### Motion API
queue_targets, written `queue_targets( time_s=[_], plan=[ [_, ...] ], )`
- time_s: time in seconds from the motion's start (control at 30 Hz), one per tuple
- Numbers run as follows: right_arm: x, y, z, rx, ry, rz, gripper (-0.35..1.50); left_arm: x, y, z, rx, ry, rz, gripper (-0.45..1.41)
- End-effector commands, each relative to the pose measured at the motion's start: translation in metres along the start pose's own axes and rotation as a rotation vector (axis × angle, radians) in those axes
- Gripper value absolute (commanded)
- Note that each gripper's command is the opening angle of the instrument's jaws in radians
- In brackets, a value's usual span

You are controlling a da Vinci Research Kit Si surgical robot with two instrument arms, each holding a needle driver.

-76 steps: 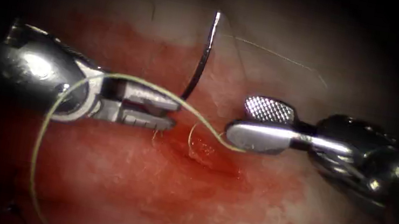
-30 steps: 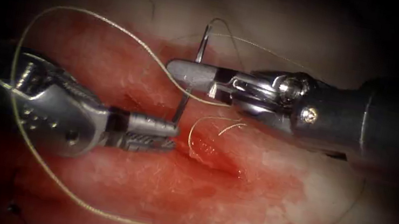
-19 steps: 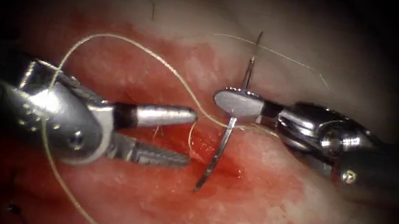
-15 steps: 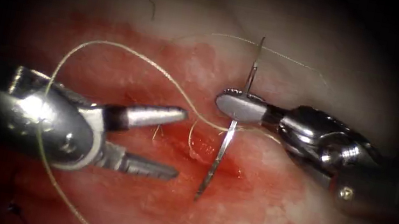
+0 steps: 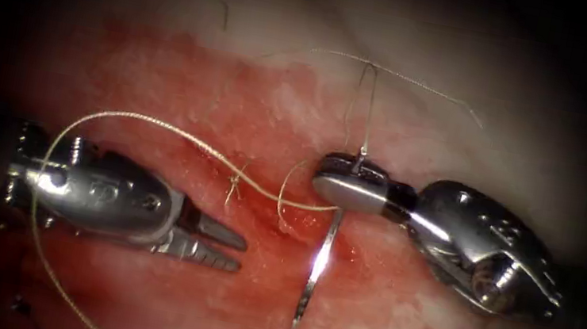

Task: Wound Closure

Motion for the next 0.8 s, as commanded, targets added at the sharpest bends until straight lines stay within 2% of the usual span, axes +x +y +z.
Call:
queue_targets(
  time_s=[0.03,0.07,0.27,0.43,0.63,0.8],
  plan=[
    [0.0000,-0.0001,0.0006,0.005,0.005,-0.010,-0.35,-0.0001,0.0002,0.0008,0.002,-0.001,-0.004,-0.29],
    [0.0002,-0.0001,0.0006,0.001,0.004,-0.020,-0.35,0.0002,0.0003,0.0007,-0.009,-0.001,-0.022,-0.35],
    [0.0007,-0.0005,0.0006,-0.010,0.012,-0.045,-0.35,0.0015,0.0001,0.0017,-0.037,-0.041,-0.051,-0.35],
    [0.0008,-0.0005,0.0005,-0.022,0.014,-0.067,-0.35,0.0029,-0.0003,0.0043,-0.037,-0.145,-0.046,-0.35],
    [0.0007,-0.0008,0.0005,-0.030,0.011,-0.120,-0.35,0.0039,-0.0021,0.0056,0.027,-0.229,-0.049,-0.35],
    [0.0007,-0.0007,0.0002,-0.038,0.010,-0.144,-0.35,0.0046,-0.0049,0.0069,0.059,-0.287,-0.054,-0.35]
  ],
)
